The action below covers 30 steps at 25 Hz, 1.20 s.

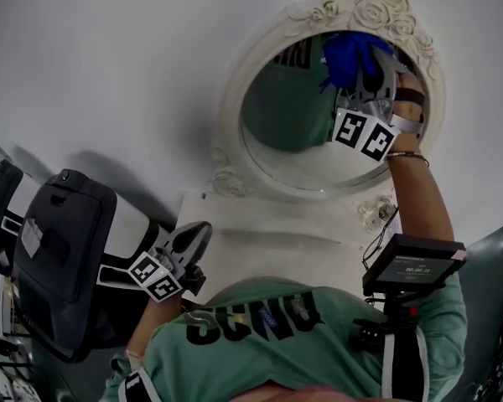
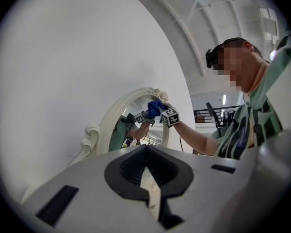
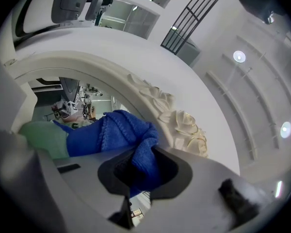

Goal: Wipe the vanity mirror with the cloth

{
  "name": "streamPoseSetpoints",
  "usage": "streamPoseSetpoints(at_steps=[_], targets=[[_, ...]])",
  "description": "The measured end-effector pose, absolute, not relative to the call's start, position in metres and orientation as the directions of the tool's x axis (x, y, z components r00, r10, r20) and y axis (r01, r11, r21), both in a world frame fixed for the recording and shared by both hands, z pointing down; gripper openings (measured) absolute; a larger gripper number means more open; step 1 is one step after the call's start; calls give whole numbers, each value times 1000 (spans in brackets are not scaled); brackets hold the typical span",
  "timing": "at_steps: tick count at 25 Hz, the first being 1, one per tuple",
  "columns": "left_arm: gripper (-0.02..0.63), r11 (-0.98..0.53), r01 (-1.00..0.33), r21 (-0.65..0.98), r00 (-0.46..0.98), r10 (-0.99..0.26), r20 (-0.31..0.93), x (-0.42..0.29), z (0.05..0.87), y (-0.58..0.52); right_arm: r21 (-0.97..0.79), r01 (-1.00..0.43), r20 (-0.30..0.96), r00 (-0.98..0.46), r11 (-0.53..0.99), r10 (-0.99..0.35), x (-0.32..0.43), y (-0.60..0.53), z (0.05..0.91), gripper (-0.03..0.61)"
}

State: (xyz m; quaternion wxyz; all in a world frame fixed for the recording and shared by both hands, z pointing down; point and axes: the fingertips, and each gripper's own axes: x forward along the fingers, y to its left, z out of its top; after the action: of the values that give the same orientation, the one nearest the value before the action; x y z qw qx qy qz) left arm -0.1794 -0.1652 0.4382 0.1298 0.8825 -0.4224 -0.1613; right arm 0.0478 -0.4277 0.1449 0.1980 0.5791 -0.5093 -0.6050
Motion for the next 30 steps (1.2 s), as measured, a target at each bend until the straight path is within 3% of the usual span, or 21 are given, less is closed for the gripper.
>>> streamPoseSetpoints(at_steps=[8, 14, 18, 30], targets=[[9, -586, -711, 389, 605, -792, -87, -171, 463, -165, 928, -273, -341, -345, -254, -875, 37, -426, 328, 51], [9, -561, -735, 381, 609, -793, 8, -160, 470, -155, 989, -143, -13, -399, 48, -917, 26, -417, 540, 51], [9, -544, -748, 381, 602, -797, 44, -159, 475, -153, 972, -43, 201, -364, 232, -909, 28, -416, 649, 51], [9, -575, -732, 366, 615, -788, -8, -157, 464, -155, 876, -80, 414, -383, 477, -826, 23, -404, 660, 49]])
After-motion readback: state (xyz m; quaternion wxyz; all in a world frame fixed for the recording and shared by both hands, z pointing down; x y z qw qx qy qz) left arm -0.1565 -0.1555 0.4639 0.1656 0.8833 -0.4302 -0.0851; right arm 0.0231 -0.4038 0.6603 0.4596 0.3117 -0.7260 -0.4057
